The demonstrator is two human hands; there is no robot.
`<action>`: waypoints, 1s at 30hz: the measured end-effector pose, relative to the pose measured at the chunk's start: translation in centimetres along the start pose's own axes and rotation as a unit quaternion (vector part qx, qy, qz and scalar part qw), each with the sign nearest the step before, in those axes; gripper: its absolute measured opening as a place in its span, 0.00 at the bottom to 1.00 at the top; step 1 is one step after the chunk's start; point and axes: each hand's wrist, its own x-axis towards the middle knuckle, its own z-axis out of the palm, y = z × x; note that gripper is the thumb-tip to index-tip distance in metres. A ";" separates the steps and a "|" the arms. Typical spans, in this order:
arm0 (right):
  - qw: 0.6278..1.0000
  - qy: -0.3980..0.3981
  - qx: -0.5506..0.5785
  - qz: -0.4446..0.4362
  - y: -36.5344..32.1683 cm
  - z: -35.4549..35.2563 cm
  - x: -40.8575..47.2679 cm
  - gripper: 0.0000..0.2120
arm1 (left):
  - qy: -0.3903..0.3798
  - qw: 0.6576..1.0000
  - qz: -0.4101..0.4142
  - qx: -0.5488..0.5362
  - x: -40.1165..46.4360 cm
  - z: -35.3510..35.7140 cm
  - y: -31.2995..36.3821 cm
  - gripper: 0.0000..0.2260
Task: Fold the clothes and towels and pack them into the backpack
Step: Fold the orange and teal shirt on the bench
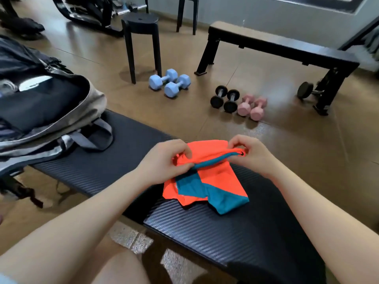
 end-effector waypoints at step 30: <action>0.947 0.012 0.028 0.320 -0.1 6.0 -3.1 0.15 | -0.411 0.888 -0.205 -0.007 8.8 3.4 -1.5 0.26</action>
